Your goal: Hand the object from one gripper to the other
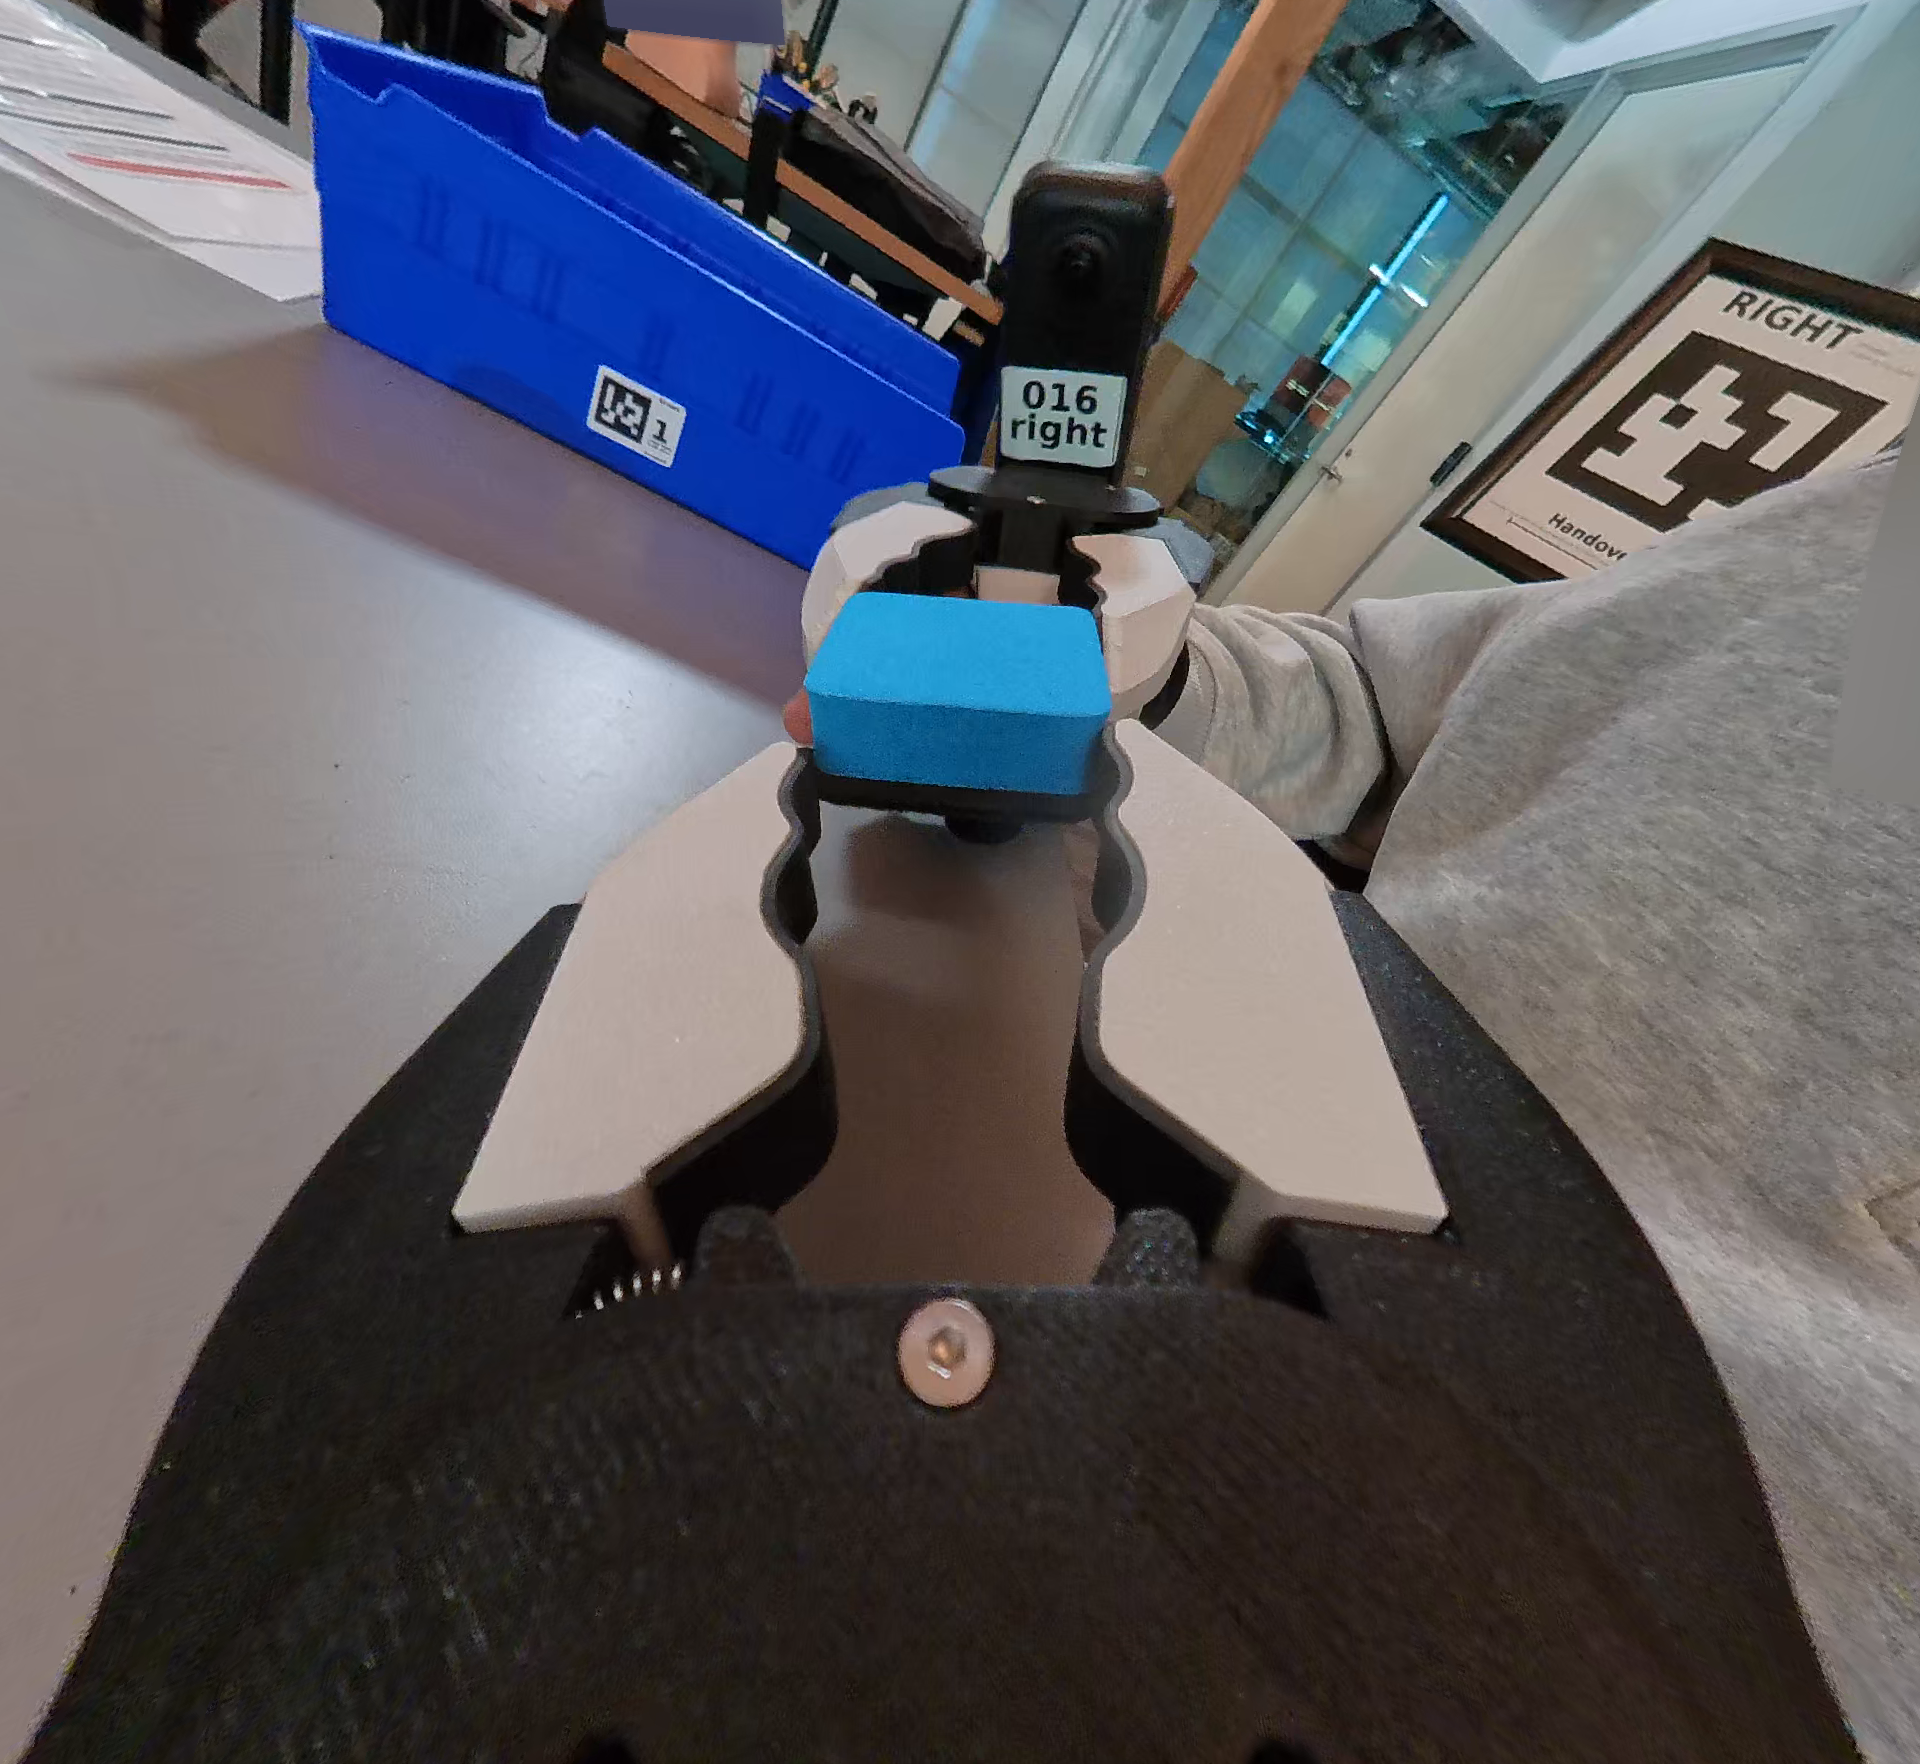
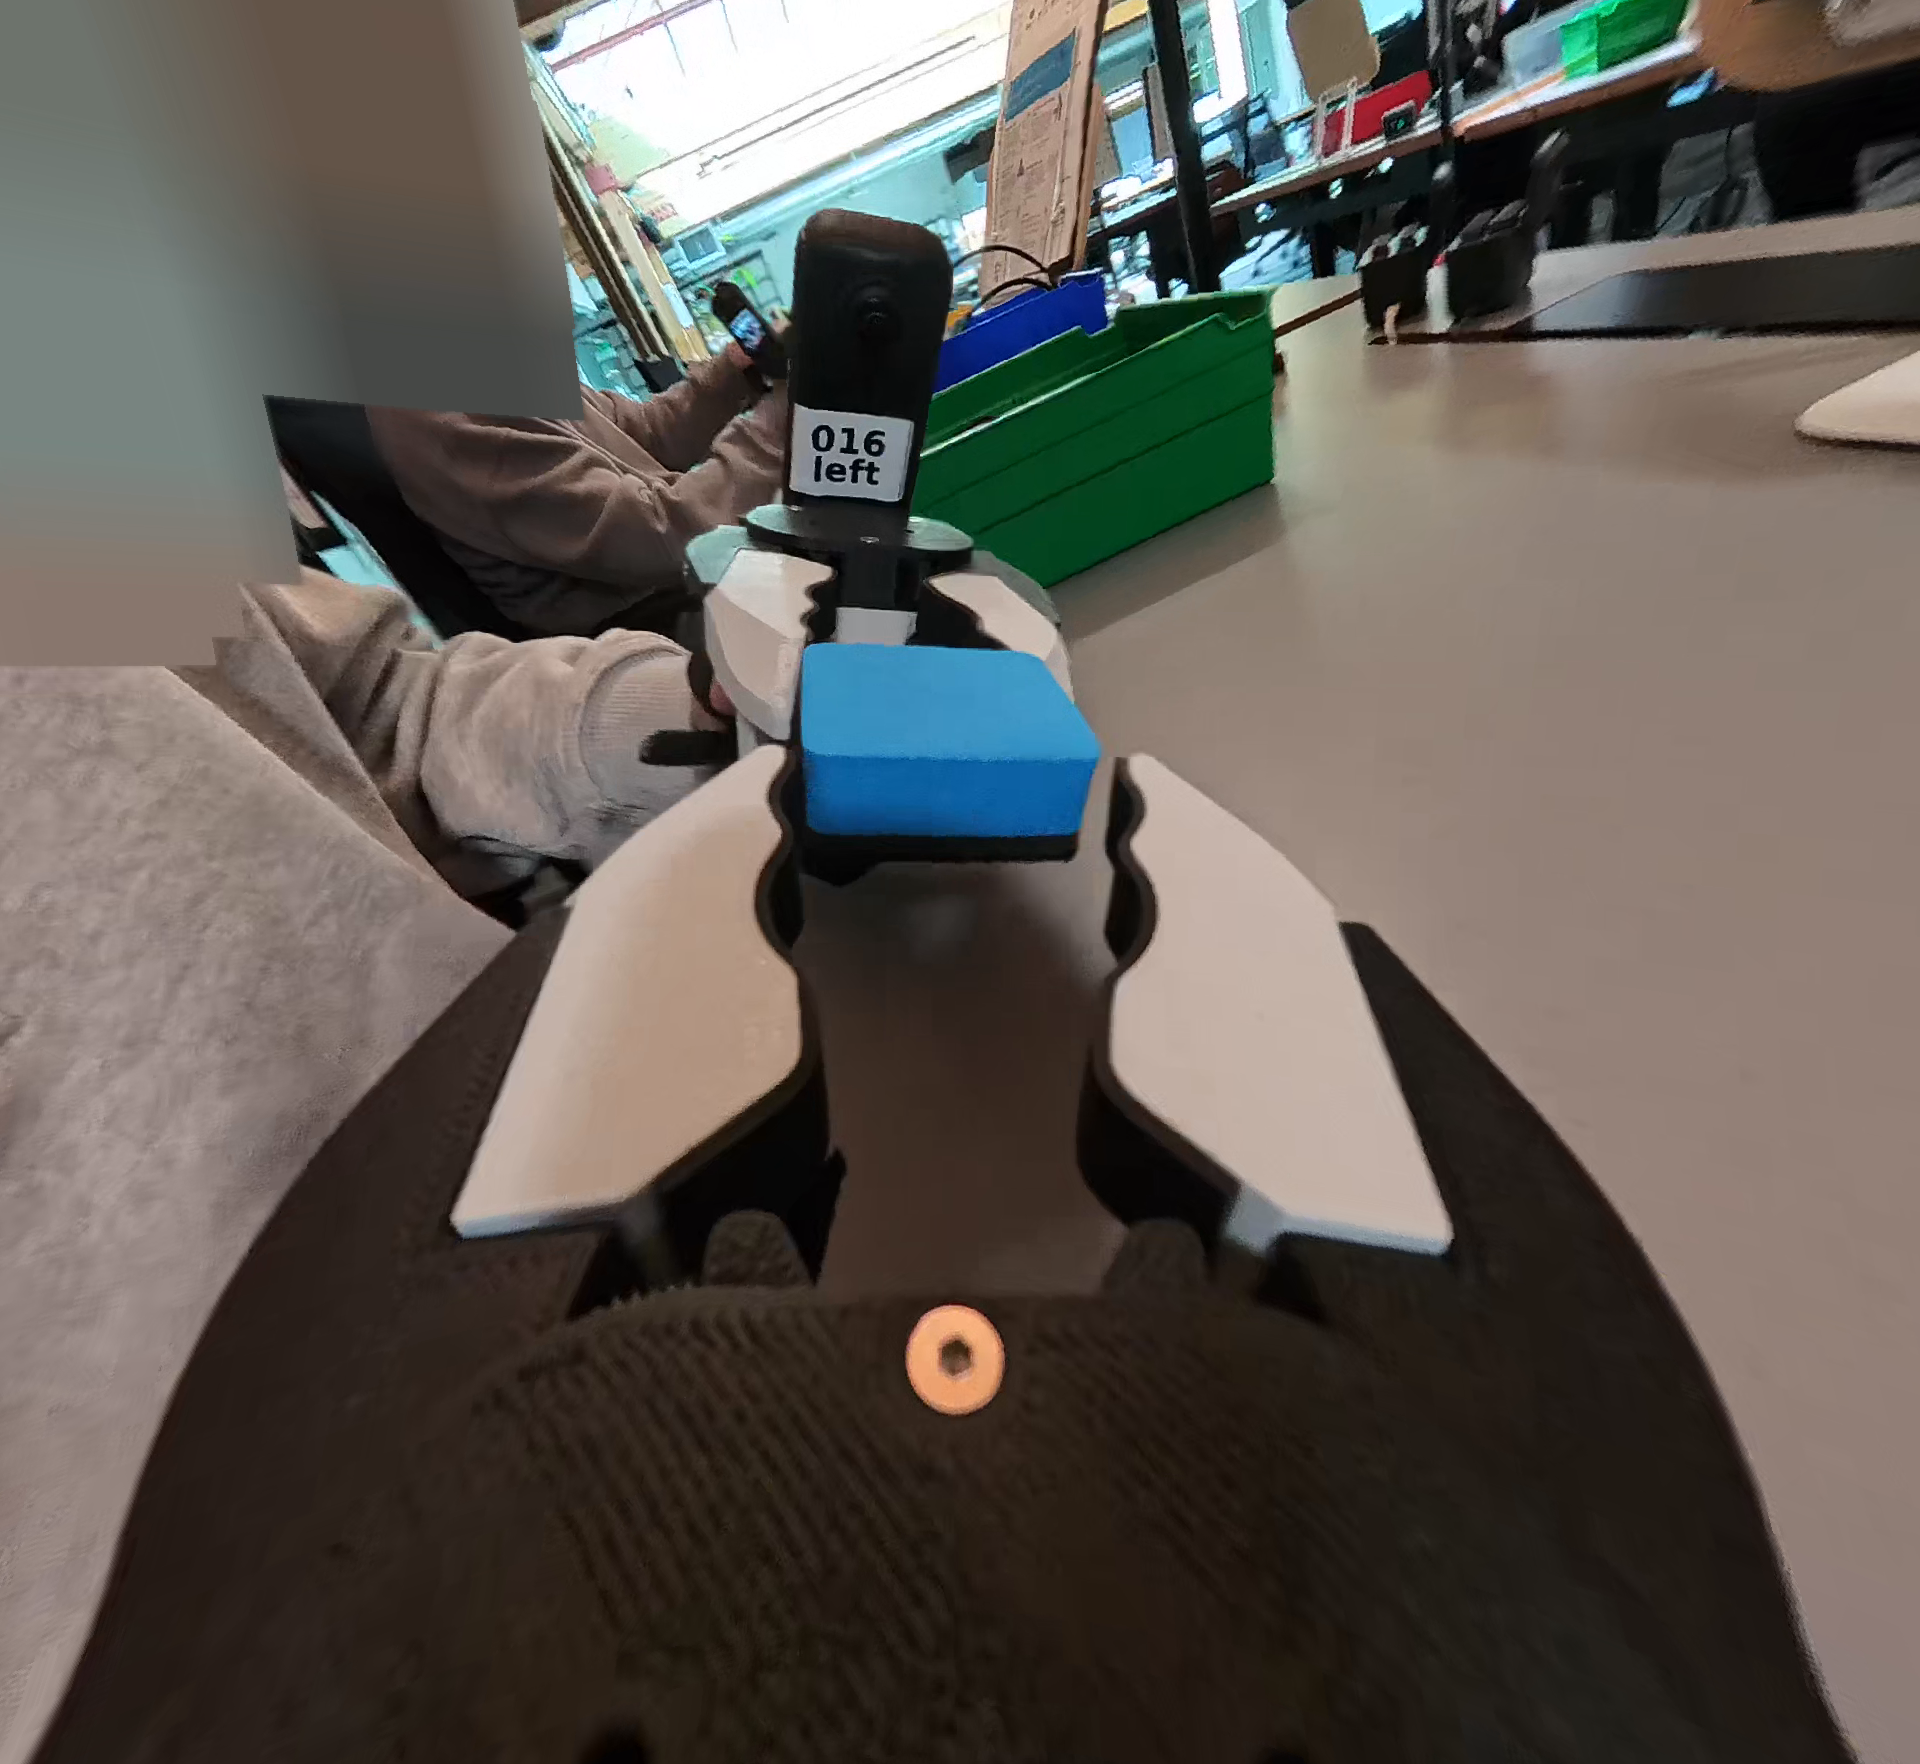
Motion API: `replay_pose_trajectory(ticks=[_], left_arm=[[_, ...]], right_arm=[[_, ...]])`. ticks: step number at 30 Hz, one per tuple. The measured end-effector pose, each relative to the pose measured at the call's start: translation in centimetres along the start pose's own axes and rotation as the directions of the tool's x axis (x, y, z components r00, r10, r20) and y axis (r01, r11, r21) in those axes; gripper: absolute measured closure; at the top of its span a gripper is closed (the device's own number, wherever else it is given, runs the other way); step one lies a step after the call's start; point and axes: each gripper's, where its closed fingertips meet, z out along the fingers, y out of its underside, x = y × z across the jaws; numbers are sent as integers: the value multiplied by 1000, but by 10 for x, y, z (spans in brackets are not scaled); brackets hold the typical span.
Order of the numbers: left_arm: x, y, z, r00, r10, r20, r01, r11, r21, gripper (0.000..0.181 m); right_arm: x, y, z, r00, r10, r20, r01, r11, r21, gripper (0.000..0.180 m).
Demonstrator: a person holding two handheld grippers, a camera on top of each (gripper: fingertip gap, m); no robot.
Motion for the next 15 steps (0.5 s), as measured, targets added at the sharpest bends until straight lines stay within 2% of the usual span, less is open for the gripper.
replay_pose_trajectory(ticks=[4,6,10,15], left_arm=[[0,1,0,999,-46,-22,46,999,0,129],[0,1,0,996,-77,-32,77,997,-3,129],[-2,3,-1,981,-178,-72,178,984,-8,129],[3,7,0,970,-218,-108,214,976,-44,129]], right_arm=[[3,-3,-3,977,-202,-64,201,979,-14,109],[2,-1,-5,938,-336,-86,333,942,-46,109],[-4,-2,-7,787,-606,-117,596,795,-113,129],[-13,0,-10,651,-753,-96,736,657,-164,145]])
